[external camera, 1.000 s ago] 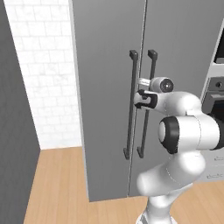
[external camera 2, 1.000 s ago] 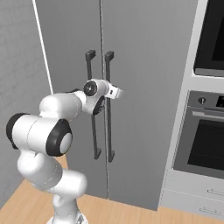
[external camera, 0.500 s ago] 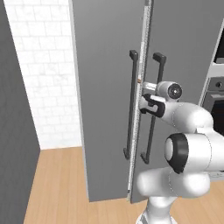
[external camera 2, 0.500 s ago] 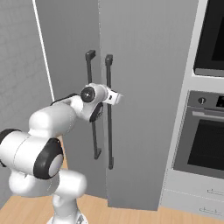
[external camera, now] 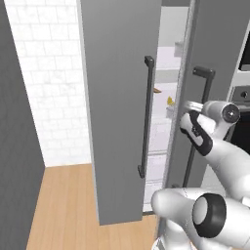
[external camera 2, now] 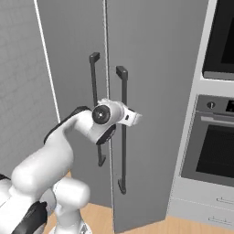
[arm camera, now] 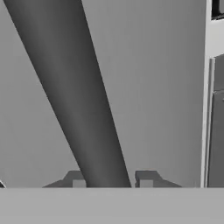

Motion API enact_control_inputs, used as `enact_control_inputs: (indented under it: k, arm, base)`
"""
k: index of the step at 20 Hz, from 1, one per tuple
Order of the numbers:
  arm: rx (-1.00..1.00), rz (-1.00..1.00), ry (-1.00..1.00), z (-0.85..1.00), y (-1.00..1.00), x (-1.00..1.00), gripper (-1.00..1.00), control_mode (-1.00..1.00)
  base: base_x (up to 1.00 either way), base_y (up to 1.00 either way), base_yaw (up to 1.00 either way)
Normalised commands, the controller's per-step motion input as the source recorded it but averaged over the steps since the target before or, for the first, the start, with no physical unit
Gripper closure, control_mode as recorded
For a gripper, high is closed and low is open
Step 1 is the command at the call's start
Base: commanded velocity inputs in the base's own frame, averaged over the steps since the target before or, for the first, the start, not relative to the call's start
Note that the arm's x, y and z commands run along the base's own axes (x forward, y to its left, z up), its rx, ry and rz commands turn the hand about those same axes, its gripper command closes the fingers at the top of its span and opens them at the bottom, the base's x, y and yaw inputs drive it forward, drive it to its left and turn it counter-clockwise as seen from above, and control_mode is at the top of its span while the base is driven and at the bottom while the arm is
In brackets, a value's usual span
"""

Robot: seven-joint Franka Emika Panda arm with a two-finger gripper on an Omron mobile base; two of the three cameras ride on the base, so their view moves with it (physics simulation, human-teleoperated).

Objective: Grab a lemon wedge from the fridge and one ice cube from the ice bowl, and put them in the glass of lemonade.

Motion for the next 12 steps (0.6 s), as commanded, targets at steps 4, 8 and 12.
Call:
enact_control_inputs:
  k: [4,8,12]
  arm:
    - [0.09,-0.07,0.09,0.18,-0.88,-1.0,1.0,-1.0]
    - [0.08,-0.07,0.09,0.14,-0.88,-1.0,1.0,-1.0]
    - [0.07,-0.08,0.08,0.08,-0.87,-1.0,1.0,-1.0]
  base:
    - [0.0,0.0,0.0]
    - [0.0,0.0,0.0]
    - [0.0,0.0,0.0]
